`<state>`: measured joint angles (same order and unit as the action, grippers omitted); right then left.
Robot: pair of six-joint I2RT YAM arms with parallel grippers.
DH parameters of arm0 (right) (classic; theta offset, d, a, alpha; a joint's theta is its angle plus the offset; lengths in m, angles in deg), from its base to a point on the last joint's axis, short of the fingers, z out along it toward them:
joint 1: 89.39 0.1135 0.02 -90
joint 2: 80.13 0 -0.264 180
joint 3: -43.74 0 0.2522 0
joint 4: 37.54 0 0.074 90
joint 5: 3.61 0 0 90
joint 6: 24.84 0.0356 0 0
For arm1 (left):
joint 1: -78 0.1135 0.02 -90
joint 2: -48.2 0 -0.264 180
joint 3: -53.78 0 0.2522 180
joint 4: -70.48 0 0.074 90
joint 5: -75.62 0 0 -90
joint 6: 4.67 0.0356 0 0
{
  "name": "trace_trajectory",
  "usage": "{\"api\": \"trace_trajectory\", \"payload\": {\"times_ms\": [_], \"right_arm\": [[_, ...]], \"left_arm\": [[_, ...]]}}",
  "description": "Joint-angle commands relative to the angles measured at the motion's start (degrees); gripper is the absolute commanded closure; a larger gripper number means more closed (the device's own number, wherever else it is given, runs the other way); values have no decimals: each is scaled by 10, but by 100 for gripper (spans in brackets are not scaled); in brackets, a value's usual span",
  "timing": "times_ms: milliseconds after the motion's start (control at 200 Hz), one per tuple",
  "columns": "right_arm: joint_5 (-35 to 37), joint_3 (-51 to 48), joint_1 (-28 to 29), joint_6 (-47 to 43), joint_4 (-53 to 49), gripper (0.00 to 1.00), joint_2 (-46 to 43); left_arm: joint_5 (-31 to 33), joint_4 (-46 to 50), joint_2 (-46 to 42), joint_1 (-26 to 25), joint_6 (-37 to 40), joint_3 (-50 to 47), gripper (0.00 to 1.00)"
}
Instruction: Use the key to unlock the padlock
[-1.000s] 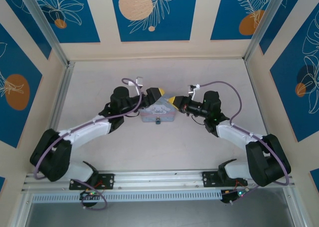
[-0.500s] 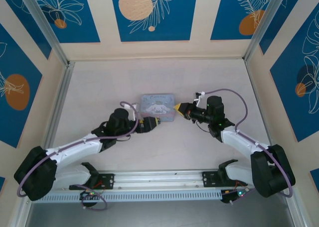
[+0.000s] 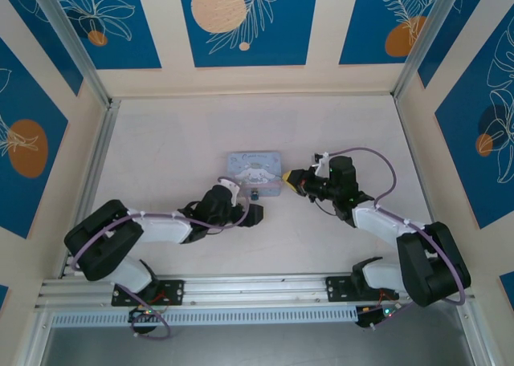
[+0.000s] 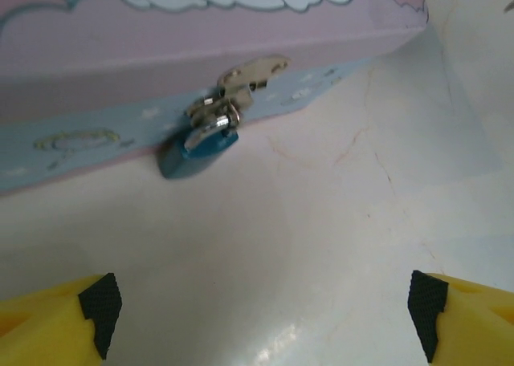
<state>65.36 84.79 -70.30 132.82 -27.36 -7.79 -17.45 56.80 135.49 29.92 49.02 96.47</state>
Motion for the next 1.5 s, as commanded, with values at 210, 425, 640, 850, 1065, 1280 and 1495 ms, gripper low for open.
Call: {"api": "trace_trajectory", "payload": {"times_ms": [210, 425, 640, 850, 1065, 1280, 1495], "right_arm": [[-11, 42, -12, 6, 22, 100, 53], [-23, 72, -25, -2, 4, 100, 65], [-35, 76, -44, -5, 5, 100, 76], [-44, 70, -55, -3, 16, 100, 79], [-50, 59, -62, 4, 30, 100, 79], [-58, 54, -71, 8, 35, 100, 73], [-64, 54, -81, 7, 35, 100, 67]], "left_arm": [[31, -118, 104, -2, 69, 51, 10], [32, -164, 165, 1, 80, 75, 12], [-18, -227, 180, 3, 25, 83, 16], [-44, -316, 208, 20, -63, 76, 16], [-30, -382, 263, 26, -139, 74, 17], [-6, -411, 279, 16, -173, 73, 22], [77, -141, 205, -17, -78, 136, 23]]}}
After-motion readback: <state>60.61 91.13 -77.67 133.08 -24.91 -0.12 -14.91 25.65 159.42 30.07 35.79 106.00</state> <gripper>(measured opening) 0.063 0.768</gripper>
